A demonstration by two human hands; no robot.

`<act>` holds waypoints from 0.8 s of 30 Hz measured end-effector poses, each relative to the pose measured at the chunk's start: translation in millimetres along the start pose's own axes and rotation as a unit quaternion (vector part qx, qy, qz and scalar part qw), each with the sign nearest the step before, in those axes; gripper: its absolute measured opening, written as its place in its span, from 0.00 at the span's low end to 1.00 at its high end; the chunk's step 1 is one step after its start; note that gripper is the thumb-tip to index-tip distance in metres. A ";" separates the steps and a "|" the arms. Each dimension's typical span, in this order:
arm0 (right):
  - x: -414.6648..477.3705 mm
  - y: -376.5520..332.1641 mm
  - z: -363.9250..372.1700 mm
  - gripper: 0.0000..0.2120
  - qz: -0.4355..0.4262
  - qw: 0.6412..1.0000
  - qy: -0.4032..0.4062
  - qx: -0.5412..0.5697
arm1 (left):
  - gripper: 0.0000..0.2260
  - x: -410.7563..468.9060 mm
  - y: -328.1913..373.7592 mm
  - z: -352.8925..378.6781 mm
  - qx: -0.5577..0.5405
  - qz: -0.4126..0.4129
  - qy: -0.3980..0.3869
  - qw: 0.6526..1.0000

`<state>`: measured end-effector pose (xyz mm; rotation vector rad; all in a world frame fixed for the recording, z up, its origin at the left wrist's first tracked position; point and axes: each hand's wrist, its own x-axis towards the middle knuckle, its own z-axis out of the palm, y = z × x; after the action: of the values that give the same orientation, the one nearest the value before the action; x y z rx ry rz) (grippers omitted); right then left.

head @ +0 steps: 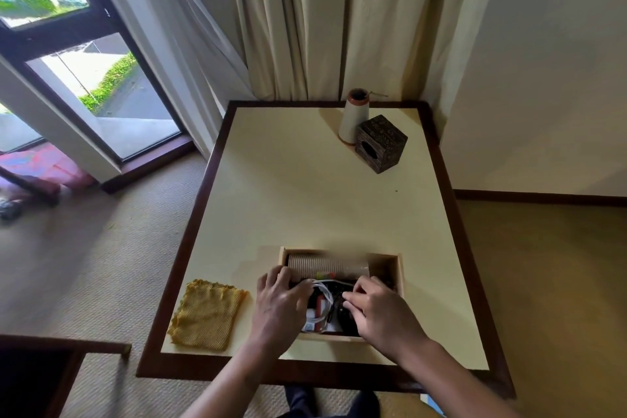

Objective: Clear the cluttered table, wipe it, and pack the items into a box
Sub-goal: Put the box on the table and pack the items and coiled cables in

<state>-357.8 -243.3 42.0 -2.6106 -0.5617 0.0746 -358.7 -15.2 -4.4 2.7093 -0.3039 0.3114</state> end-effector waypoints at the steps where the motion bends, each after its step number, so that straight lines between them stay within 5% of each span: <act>1: 0.4 0.0 4.6 0.06 -0.005 1.000 -0.014 -0.002 | 0.06 -0.4 -0.1 -1.1 0.001 0.003 -0.003 1.000; 5: -1.8 4.0 2.7 0.07 0.028 0.998 0.038 0.045 | 0.12 -0.5 4.5 -7.6 -0.048 -0.052 -0.007 0.997; 8: -9.3 14.7 -7.5 0.09 0.094 0.981 0.154 0.076 | 0.16 -5.1 7.5 -13.7 -0.146 -0.184 -0.011 0.972; 11: -21.2 30.5 -2.8 0.15 0.266 0.925 0.187 0.196 | 0.18 -10.2 2.6 -15.6 -0.311 -0.321 -0.016 0.895; 14: -34.1 35.6 5.3 0.18 0.358 0.828 0.138 0.408 | 0.17 -14.4 4.2 -15.5 -0.450 -0.356 -0.016 0.819; 16: -39.0 26.1 3.2 0.18 0.354 0.768 0.122 0.519 | 0.19 -14.7 7.8 -15.2 -0.482 -0.384 -0.020 0.787; 19: -42.5 11.7 0.2 0.16 0.329 0.731 0.105 0.589 | 0.19 -16.3 7.3 -8.9 -0.509 -0.424 -0.019 0.749; 24: -44.4 22.3 3.8 0.20 0.315 0.724 0.126 0.600 | 0.19 -8.4 12.0 -15.7 -0.537 -0.403 -0.008 0.741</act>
<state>-390.6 -277.4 26.5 -1.3441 0.4303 0.2096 -372.5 -18.2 11.8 1.4560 0.5513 -0.1412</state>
